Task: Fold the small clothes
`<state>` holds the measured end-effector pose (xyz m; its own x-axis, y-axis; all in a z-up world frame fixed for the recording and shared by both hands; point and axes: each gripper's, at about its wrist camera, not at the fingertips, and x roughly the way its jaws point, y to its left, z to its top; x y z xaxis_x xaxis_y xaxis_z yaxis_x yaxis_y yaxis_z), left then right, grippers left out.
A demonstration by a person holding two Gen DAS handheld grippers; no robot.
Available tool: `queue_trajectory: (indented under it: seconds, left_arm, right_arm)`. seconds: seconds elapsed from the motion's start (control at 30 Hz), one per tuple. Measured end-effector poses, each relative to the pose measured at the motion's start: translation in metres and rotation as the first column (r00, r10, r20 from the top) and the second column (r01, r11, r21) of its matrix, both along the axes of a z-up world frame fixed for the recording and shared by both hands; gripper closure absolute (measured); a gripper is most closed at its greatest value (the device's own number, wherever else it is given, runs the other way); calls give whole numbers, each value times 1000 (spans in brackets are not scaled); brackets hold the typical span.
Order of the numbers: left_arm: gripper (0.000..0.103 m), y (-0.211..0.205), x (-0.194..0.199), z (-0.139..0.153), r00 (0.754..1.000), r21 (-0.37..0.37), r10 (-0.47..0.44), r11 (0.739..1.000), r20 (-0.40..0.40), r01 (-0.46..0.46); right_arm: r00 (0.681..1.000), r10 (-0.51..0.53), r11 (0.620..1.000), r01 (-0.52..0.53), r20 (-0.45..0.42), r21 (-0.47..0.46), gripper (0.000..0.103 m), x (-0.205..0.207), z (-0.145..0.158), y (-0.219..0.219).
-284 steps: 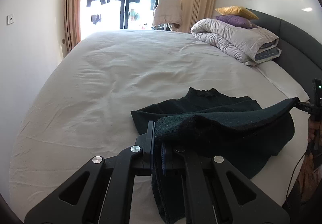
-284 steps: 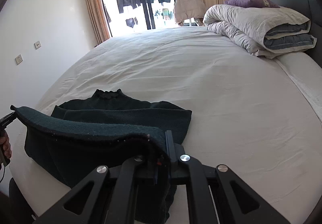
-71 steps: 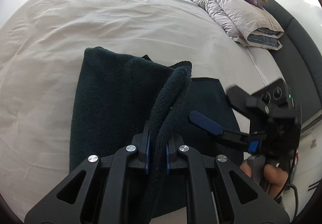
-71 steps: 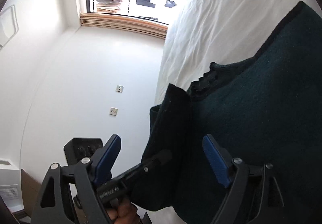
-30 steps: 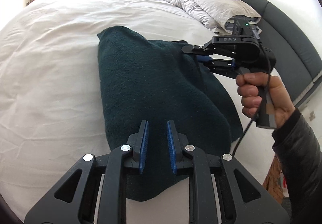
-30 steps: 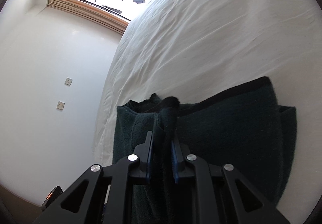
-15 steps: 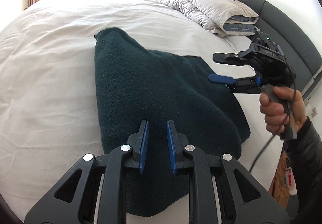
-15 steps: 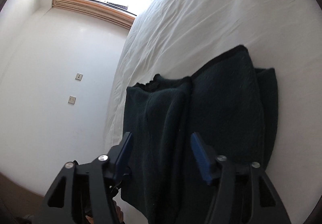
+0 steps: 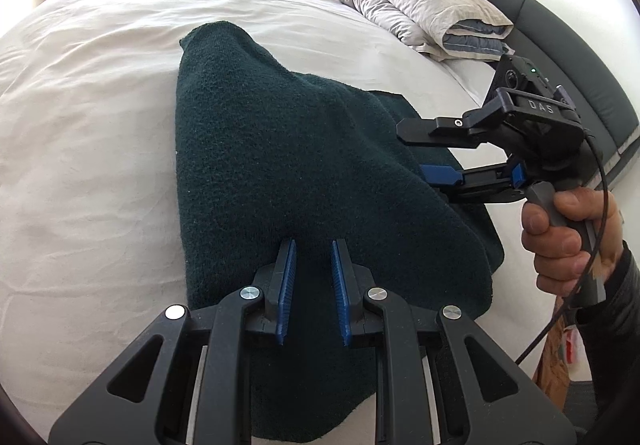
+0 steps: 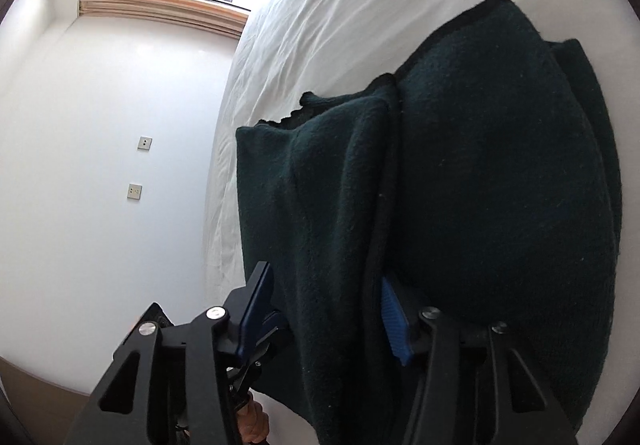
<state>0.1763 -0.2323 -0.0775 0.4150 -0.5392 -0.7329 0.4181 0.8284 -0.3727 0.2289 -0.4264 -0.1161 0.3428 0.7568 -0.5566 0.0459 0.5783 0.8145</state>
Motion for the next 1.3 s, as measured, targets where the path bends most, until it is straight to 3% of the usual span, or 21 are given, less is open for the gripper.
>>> queue_trajectory:
  seconds: [0.07,0.23,0.3,0.4,0.5,0.57,0.97,1.3]
  left_arm:
    - [85,1,0,-2,1000,-7,0,1000,-2,0]
    - [85,-2,0,-6,1000,18,-7,1000,-4,7]
    - [85,-6,2,-9,1000,24,-12,1000,-9,12]
    - [85,-7,2,-2,1000,16,-6,1000,-17,6]
    - [85,-7,2,8,1000,-27,2,1000,-7,-2]
    - [85,-13,2,12,1000,-18,-15,1000,7,15]
    - [85,-60,4,21,991,37,-122,992,56,120]
    - [85,-81,11,13,988,52,-153,987,29,151]
  right_arm:
    - [1000,20,1000,-20,-1,-23,50,1,-1,5]
    - [999,-22,999,20,-31,-47,82,3,-12,5]
    - [1000,-29,996,29,-7,-84,85,2,-10,3]
    - [999,-17,989,23,44,-145,87,0,4,8]
    - [996,-13,986,27,86,-166,88,-1,18,7]
    - [995,-19,985,36,101,-169,89,-2,23,1]
    - [986,-103,972,128,130,-196,89,-20,35,-44]
    - [981,-136,970,160,135,-185,90,-35,29,-61]
